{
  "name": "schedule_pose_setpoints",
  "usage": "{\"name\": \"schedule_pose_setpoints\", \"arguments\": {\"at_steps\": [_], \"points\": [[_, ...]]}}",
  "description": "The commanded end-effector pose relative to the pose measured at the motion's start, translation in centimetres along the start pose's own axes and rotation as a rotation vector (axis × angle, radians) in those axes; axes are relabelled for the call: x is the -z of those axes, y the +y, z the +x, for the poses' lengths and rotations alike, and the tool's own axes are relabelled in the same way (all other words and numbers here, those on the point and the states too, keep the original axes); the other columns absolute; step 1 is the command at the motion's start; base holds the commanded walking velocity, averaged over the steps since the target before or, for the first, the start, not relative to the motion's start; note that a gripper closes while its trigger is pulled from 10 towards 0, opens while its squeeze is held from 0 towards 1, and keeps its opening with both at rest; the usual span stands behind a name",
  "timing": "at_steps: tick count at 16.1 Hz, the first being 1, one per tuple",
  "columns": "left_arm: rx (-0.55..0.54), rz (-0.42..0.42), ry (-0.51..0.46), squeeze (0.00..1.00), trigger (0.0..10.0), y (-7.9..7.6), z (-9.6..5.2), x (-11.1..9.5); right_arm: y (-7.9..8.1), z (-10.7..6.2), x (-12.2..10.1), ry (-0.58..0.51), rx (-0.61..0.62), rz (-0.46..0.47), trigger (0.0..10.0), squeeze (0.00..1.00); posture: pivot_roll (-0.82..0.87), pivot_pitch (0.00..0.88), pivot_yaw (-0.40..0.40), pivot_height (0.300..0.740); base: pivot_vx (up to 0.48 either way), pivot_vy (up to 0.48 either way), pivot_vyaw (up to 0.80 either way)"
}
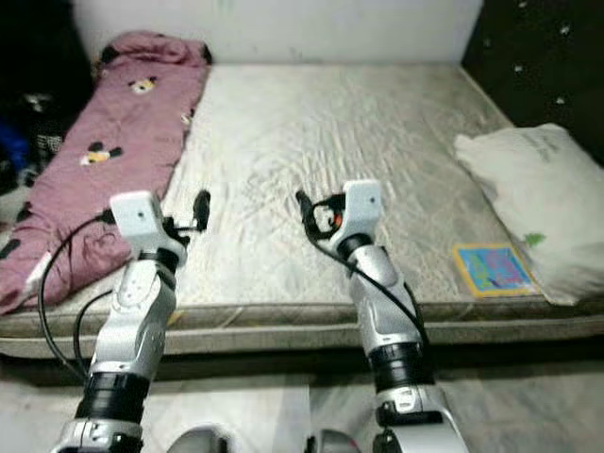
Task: Clean up the room
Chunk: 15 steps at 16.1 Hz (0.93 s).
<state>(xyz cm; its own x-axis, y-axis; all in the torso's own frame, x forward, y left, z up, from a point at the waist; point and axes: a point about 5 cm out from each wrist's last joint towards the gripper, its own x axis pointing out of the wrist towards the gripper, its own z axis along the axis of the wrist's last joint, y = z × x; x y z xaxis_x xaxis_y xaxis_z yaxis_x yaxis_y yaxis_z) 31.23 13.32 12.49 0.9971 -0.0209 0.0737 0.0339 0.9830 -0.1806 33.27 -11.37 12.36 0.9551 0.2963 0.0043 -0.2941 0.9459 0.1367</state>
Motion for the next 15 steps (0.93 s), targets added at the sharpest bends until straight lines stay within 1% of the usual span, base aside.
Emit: {"name": "schedule_pose_setpoints", "arguments": {"at_steps": [1,3,4,15], "points": [[0.000,-0.001,-0.015,0.00,10.0,0.31,-0.03,-0.29,0.59,0.34,-0.53,-0.018,-0.018,0.004,10.0,0.00,-0.07,0.000,-0.025,0.740,0.000,0.000,0.00],[-0.014,-0.005,-0.014,0.00,10.0,0.52,-0.07,-0.30,0.81,0.26,-0.50,-0.021,-0.032,-0.003,10.0,0.00,-0.08,0.000,-0.022,0.740,0.000,0.000,0.00],[-0.013,-0.005,-0.016,0.00,10.0,0.55,-0.06,-0.31,0.87,0.26,-0.49,-0.023,-0.037,-0.005,10.0,0.00,-0.08,0.000,-0.022,0.740,0.277,0.000,0.00],[0.001,-0.009,-0.008,0.00,10.0,0.57,-0.19,-0.17,0.87,0.39,-0.58,-0.024,-0.033,-0.004,10.0,0.00,-0.08,0.000,-0.022,0.740,0.378,0.000,0.00]]}}
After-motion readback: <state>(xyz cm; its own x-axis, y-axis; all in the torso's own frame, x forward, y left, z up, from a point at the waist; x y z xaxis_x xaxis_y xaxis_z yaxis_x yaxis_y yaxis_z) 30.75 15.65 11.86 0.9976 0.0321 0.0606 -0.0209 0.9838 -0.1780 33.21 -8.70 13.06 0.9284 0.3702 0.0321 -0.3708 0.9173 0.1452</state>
